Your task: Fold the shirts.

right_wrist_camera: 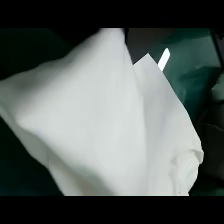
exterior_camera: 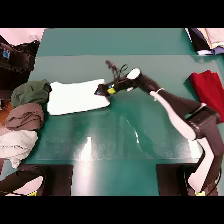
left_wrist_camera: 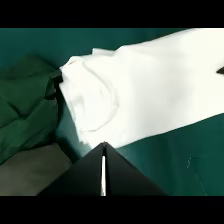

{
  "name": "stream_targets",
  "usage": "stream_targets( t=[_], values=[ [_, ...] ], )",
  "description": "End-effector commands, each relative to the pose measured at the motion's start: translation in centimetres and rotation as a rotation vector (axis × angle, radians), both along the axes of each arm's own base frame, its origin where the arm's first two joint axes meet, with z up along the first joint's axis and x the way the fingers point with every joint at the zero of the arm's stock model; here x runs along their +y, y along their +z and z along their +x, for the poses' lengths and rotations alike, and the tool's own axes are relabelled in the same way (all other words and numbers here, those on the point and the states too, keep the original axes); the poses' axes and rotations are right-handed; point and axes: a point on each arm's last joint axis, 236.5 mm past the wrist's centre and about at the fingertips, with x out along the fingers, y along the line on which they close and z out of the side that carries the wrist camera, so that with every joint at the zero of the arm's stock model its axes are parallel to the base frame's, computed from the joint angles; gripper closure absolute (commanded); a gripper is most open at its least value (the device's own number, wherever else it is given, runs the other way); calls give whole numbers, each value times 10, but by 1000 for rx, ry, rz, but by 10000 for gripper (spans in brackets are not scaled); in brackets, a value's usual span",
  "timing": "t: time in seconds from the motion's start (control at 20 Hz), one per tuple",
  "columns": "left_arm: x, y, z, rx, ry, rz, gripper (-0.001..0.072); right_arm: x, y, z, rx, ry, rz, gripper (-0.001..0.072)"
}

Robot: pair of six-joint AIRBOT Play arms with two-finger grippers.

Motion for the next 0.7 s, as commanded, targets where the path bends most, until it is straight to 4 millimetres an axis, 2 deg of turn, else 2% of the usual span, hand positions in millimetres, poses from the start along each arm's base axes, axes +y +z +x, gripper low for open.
stream_targets(
  t=[0.0, 0.15, 0.35, 0.45, 0.65],
  values=[
    [0, 0, -1, 1, 0, 0, 674, -80, 33, 29, -130, -26, -153, 691],
    [0, 0, -1, 2, 6, -6, 674, -170, 59, 55, -182, -127, -262, 691],
    [-10, 0, -3, 10, -18, -41, 674, -291, 89, 90, -207, -356, -293, 691],
    [-19, 0, -4, 16, -38, -73, 674, -357, 93, 102, -203, -485, -305, 692],
    [-37, 1, -8, 27, -79, -136, 674, -483, 96, 107, -192, -732, -330, 691]
  ],
)
